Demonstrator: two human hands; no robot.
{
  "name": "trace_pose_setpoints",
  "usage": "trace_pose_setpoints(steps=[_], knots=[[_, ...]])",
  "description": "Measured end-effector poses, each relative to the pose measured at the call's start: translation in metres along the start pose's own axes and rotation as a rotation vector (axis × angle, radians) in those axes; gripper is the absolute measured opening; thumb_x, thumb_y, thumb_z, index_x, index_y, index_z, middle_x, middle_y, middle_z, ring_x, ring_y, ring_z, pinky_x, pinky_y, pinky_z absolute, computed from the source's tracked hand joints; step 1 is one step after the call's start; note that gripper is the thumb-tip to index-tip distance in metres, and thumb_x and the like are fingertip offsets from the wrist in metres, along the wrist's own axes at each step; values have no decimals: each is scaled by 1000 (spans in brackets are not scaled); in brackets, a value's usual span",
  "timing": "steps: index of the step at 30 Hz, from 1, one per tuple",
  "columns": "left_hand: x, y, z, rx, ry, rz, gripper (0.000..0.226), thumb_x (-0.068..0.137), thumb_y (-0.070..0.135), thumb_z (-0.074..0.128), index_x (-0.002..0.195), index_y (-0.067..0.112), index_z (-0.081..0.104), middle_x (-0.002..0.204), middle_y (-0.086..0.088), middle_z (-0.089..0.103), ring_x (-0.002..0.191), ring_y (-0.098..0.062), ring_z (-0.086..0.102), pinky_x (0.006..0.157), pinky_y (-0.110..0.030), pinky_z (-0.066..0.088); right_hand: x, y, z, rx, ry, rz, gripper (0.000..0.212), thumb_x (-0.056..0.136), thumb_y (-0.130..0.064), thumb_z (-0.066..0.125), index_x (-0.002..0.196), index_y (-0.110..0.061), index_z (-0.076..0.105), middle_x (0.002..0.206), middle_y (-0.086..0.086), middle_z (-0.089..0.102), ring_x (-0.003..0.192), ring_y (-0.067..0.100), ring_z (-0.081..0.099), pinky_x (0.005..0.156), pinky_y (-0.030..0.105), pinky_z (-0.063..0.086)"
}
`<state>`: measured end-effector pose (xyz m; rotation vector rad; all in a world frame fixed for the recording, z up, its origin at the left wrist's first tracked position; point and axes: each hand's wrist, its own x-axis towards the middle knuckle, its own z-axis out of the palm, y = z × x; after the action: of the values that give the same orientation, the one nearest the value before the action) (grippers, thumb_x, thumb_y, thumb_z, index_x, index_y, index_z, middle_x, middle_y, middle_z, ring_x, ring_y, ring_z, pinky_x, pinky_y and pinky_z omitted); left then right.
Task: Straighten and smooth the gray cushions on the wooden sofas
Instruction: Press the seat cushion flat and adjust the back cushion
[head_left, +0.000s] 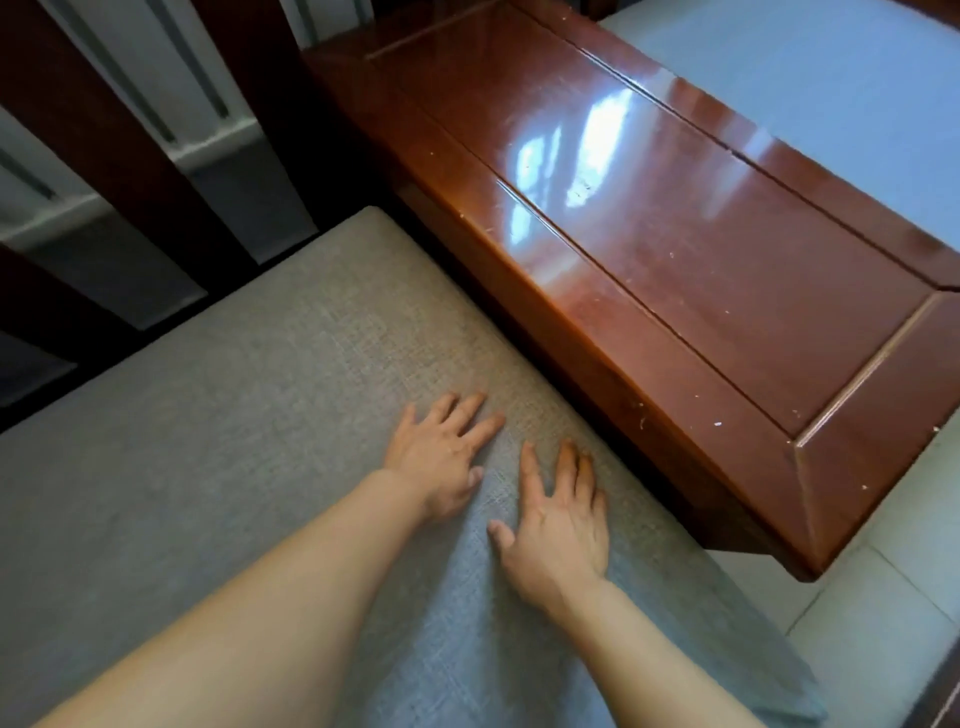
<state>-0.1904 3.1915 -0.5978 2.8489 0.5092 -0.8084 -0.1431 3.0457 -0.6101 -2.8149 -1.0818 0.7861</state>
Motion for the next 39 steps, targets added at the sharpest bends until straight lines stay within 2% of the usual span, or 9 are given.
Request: trace_pose_setpoints(steps=[5,8,14,20,26,29,31,35,39], knots=[[-45,16,44,-197,37,-164,72,97,43,40,150,37,-9,156,5,-26,146,-19,-16,114,-51,15,-11,9,18,-16,19,-180,80,92,-56,38,152,-29,-8,156,14,-23,145,33,-18,116,45,-6],[-80,29,80,-315,78,-307,72,96,48,37,149,39,-12,154,8,-30,145,-16,-20,115,-49,13,-26,16,40,-62,90,-273,79,81,-60,29,152,-26,20,159,14,2,146,34,0,115,45,-1],[-145,62,135,-453,161,-459,74,72,62,-1,140,42,-20,148,16,-34,137,-8,-28,115,-48,3,-58,26,71,-145,143,-383,74,81,-55,36,147,-20,35,156,16,22,143,34,10,110,49,7],[-200,100,156,-489,120,-530,71,97,49,37,149,40,-12,148,15,-35,143,-11,-24,116,-49,1,-111,37,94,-237,171,-489,67,79,-50,37,139,-22,48,149,18,37,137,36,27,105,48,17],[-263,157,191,-509,107,-543,74,96,46,41,149,40,-10,154,11,-30,143,-13,-23,116,-49,4,-176,64,117,-276,72,-623,72,82,-51,25,148,-24,33,156,16,21,143,37,19,111,54,21],[-290,188,216,-528,141,-592,81,94,48,44,148,40,-16,151,12,-36,142,-14,-26,115,-52,3,-203,79,128,-301,101,-685,70,80,-51,35,142,-22,43,149,19,37,136,39,36,104,57,33],[-305,210,238,-502,213,-607,96,86,52,57,148,38,-15,151,10,-34,143,-15,-22,114,-56,7,-220,96,139,-277,144,-788,73,80,-53,40,145,-21,35,153,18,28,142,35,24,112,52,20],[-319,239,277,-374,294,-625,132,39,53,89,150,24,24,159,-8,16,144,-29,18,102,-64,28,-241,128,171,-312,241,-1009,103,67,-54,71,151,-21,21,159,15,9,147,32,6,114,52,6],[-306,243,295,-268,377,-710,146,31,34,94,151,28,11,159,-6,13,144,-29,18,106,-63,21,-228,131,197,-320,368,-1026,117,57,-47,83,149,-26,15,158,15,10,146,32,4,114,53,0]])
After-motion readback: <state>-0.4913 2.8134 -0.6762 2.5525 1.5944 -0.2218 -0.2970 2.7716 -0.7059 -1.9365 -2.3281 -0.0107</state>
